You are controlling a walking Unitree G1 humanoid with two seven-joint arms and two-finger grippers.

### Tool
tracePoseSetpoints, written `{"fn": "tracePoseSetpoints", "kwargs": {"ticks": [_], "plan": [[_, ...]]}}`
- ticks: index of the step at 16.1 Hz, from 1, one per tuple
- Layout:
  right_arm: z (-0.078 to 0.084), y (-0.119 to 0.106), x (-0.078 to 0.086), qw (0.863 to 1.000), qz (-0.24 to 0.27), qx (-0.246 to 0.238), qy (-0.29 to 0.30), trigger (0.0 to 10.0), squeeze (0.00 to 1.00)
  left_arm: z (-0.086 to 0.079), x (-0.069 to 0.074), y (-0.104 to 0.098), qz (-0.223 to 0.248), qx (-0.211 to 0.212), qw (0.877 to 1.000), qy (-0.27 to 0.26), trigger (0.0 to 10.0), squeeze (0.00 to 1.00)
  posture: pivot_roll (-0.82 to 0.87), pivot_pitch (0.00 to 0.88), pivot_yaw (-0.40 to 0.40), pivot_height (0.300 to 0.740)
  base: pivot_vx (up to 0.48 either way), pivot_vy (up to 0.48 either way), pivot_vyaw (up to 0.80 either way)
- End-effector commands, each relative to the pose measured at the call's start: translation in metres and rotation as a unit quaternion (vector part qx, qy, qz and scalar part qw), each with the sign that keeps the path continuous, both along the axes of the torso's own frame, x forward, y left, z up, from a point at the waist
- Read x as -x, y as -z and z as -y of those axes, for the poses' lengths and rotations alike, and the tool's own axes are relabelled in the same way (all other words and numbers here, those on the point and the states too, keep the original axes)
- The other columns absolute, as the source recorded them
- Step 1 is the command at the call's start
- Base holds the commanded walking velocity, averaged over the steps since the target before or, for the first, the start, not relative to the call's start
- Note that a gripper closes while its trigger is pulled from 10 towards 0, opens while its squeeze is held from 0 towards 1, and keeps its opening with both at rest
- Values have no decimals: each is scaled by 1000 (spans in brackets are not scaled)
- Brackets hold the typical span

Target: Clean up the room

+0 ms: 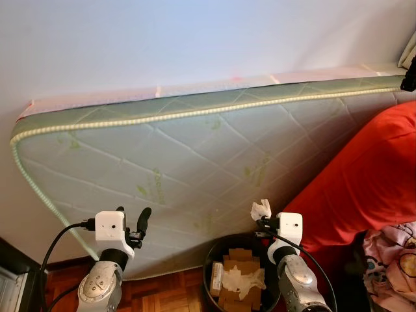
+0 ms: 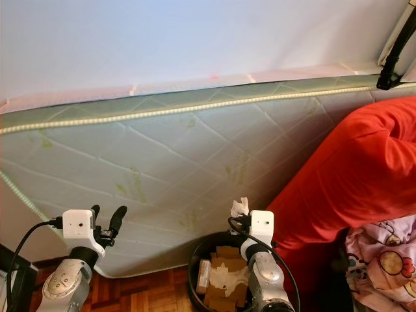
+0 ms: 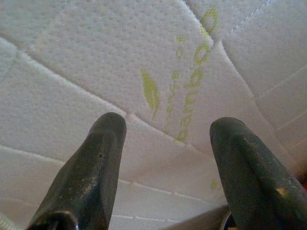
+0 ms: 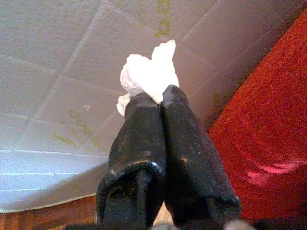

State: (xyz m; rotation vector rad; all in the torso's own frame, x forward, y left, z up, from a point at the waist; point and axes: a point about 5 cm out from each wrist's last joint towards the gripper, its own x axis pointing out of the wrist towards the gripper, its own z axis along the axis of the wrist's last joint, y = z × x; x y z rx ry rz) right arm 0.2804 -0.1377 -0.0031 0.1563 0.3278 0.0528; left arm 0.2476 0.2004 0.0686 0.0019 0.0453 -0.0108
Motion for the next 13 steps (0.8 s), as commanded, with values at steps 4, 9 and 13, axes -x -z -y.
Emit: {"fn": "tracePoseSetpoints", "kwargs": {"ticks": [4,9,13], "plan": [[-4,-1,-1,1000,3,-2,-8,10000,0,3,-1,-2,-2,1,1000,5,10000,0,136,95,-42,665,0,0,0],[-6,-1,-3,1000,-4,4,-11,10000,0,0,-2,-4,0,0,1000,0,10000,0,141,97,-43,665,0,0,0],[-9,0,-2,1000,-7,4,-19,10000,0,1,-1,-4,-1,1,1000,-1,10000,0,143,100,-46,665,0,0,0]]}}
